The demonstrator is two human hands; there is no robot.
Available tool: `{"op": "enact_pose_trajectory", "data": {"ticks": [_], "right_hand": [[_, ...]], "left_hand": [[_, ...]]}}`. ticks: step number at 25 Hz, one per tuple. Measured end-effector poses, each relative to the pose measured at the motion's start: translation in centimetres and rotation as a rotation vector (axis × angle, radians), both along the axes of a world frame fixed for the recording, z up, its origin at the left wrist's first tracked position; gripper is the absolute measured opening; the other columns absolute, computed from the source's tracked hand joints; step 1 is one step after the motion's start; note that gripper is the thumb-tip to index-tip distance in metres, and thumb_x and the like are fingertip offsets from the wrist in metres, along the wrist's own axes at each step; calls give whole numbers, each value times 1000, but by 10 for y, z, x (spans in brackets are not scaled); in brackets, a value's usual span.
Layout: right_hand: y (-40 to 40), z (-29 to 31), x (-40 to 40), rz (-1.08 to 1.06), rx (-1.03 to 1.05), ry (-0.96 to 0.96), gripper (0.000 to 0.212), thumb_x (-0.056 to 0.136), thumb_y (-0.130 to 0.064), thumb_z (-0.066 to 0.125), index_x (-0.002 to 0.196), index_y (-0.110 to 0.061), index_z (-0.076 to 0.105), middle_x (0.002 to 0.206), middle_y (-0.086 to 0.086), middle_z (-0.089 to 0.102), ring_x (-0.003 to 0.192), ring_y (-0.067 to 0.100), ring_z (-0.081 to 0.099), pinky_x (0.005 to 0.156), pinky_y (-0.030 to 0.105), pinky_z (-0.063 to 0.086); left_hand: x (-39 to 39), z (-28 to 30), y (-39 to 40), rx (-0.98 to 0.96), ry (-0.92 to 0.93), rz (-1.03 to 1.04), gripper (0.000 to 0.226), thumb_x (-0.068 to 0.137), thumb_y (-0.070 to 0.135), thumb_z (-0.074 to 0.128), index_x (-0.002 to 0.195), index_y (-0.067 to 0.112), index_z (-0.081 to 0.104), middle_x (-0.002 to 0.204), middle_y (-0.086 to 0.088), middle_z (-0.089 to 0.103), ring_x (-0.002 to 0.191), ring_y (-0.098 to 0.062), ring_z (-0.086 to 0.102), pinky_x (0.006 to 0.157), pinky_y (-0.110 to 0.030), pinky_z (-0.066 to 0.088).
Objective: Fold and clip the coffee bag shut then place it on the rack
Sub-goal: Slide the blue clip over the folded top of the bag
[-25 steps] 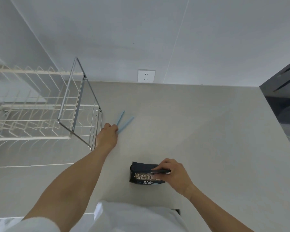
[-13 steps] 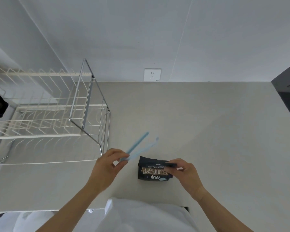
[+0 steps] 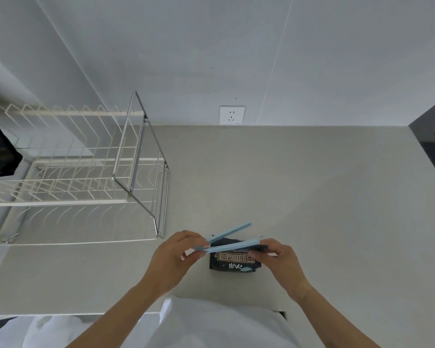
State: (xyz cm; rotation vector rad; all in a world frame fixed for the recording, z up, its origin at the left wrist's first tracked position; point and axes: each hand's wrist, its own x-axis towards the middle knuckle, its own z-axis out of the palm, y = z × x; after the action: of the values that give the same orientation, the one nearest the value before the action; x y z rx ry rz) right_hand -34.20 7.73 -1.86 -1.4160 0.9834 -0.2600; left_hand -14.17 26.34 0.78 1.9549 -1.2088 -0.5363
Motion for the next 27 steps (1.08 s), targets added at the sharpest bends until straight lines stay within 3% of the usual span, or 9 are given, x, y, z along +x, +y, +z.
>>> {"op": "enact_pose_trajectory", "data": {"ticks": [3, 8, 10, 13, 20, 24, 27], "right_hand": [[0, -1, 0, 5, 38, -7, 11, 76, 1, 76, 83, -8, 77, 85, 13, 73, 75, 15, 64, 71, 25, 53], [-1, -5, -1, 26, 65, -5, 49, 73, 22, 59, 85, -21, 80, 84, -4, 77, 75, 6, 69, 68, 19, 57], [0, -6, -1, 21, 97, -18, 36, 77, 12, 67, 88, -20, 80, 79, -2, 77, 66, 3, 66, 57, 12, 51], [2, -7, 0, -23, 164, -29, 18, 79, -7, 76, 91, -19, 80, 76, 0, 77, 61, 4, 62, 51, 14, 46], [0, -9, 0, -25, 163, -66, 20, 78, -1, 75, 89, -17, 80, 67, -9, 76, 55, -3, 62, 49, 7, 45], [-1, -12, -2, -2, 129, -31, 26, 78, 6, 69, 85, -17, 80, 70, -8, 77, 59, -2, 65, 54, 10, 49], [-2, -17, -5, 24, 87, 21, 33, 76, 10, 62, 92, -14, 78, 81, 2, 77, 70, 8, 65, 63, 22, 53]], "left_hand": [[-4, -1, -8, 39, 65, 62, 30, 79, 12, 78, 97, 35, 69, 96, 18, 69, 84, -10, 64, 63, -33, 58], [-9, -4, -17, 52, 138, 74, 31, 78, 11, 79, 99, 32, 68, 96, 14, 71, 89, -9, 65, 70, -29, 58], [-12, -5, -19, 38, 162, 74, 32, 78, 10, 79, 99, 32, 69, 96, 14, 72, 91, -8, 66, 71, -26, 57], [-15, -5, -21, 24, 178, 90, 32, 77, 9, 79, 97, 32, 69, 95, 15, 72, 91, -6, 65, 71, -21, 56], [-24, -4, -27, 17, 182, 150, 41, 75, 9, 81, 96, 42, 67, 92, 17, 69, 86, -8, 64, 70, -12, 51], [-28, 0, -33, 54, -9, 56, 37, 75, 17, 81, 105, 34, 69, 98, 21, 67, 89, -1, 59, 78, -19, 50], [-28, 7, -44, 87, -220, -87, 32, 77, 28, 78, 108, 27, 70, 100, 11, 68, 94, -10, 57, 78, -26, 49]]}}
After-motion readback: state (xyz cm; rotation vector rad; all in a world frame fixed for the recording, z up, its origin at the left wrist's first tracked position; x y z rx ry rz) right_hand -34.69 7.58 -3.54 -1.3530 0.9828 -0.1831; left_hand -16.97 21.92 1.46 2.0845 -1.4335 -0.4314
